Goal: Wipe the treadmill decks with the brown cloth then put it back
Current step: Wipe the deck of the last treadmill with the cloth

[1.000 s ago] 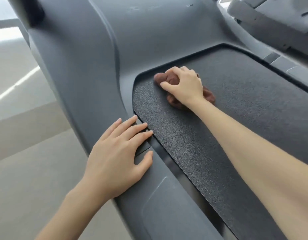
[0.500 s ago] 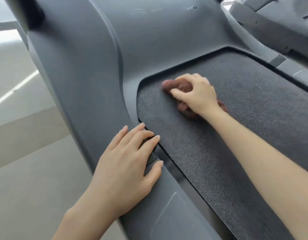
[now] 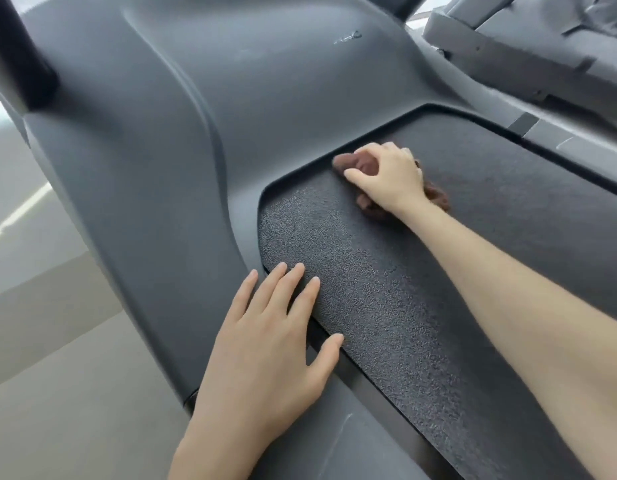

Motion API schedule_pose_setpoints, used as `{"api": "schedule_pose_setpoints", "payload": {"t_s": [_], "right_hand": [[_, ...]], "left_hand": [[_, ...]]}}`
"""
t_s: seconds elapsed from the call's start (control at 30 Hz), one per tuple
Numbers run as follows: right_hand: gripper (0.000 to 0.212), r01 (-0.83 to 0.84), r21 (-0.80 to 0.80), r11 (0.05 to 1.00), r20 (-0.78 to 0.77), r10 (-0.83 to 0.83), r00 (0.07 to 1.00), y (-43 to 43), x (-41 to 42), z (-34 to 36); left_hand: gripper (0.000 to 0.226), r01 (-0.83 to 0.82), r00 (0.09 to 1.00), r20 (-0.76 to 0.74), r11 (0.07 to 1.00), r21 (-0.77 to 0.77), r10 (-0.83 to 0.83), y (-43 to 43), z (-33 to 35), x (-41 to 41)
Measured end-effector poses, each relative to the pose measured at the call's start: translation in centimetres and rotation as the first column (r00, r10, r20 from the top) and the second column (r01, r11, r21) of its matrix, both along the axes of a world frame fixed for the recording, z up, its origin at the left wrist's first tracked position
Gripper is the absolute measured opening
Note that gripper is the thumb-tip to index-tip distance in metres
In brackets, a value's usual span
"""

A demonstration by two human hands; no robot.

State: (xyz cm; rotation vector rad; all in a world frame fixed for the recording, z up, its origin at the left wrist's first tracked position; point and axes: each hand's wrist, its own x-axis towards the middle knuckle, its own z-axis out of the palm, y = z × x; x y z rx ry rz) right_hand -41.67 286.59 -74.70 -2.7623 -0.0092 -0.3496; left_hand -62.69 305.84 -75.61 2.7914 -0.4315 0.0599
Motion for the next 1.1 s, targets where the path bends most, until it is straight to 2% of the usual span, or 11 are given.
{"api": "schedule_pose_setpoints", "payload": {"t_s": [0.13,0.23,0.43,0.63,0.73,0.87,0.93,1.03,1.1], "right_hand": [[0.036,-0.248,0.02,0.969,0.0,0.248,0.969,2.1,-6.6,0.1],[0.033,-0.327,0.068,0.943,-0.018,0.329,0.944,0.1,-13.6,0.3],[0.033,-0.078,0.167,0.983,-0.028,0.084,0.996,-8.4,-30.2,0.5],[0.033,0.098,0.14,0.985,-0.086,-0.086,0.993,-13.7,-41.7,1.0],[0.046,0.185,0.103,0.977,-0.086,-0.176,0.981,-15.4,-46.7,1.2],[0.03,0.283,0.102,0.954,-0.061,-0.278,0.959,-15.6,-46.9,1.4],[0.028,0.258,0.105,0.96,-0.062,-0.253,0.966,-14.6,-45.0,1.6],[0.028,0.036,0.101,0.994,-0.044,-0.032,0.999,-11.9,-41.4,1.4],[0.031,-0.134,0.087,0.987,-0.049,0.138,0.989,-9.2,-38.3,1.2]], "left_hand": [[0.063,-0.002,1.0,0.025,0.993,-0.119,0.005,0.6,0.3,-0.4],[0.061,0.018,0.998,0.055,0.991,-0.134,-0.011,1.0,0.2,-0.6],[0.07,0.063,0.997,0.039,0.997,-0.045,-0.061,-0.5,0.3,-1.8],[0.065,0.299,0.952,-0.035,0.946,-0.124,-0.305,-5.6,0.4,-5.6],[0.064,0.42,0.903,-0.039,0.897,-0.139,-0.428,-8.1,0.1,-7.5],[0.054,0.479,0.876,-0.012,0.873,-0.096,-0.482,-10.1,-0.1,-8.5],[0.051,0.454,0.89,-0.001,0.886,-0.097,-0.456,-10.3,-0.1,-8.4],[0.052,0.425,0.905,0.016,0.901,-0.08,-0.426,-10.1,-0.3,-8.4],[0.049,0.399,0.917,0.033,0.913,-0.088,-0.398,-9.9,-0.5,-8.4]]}}
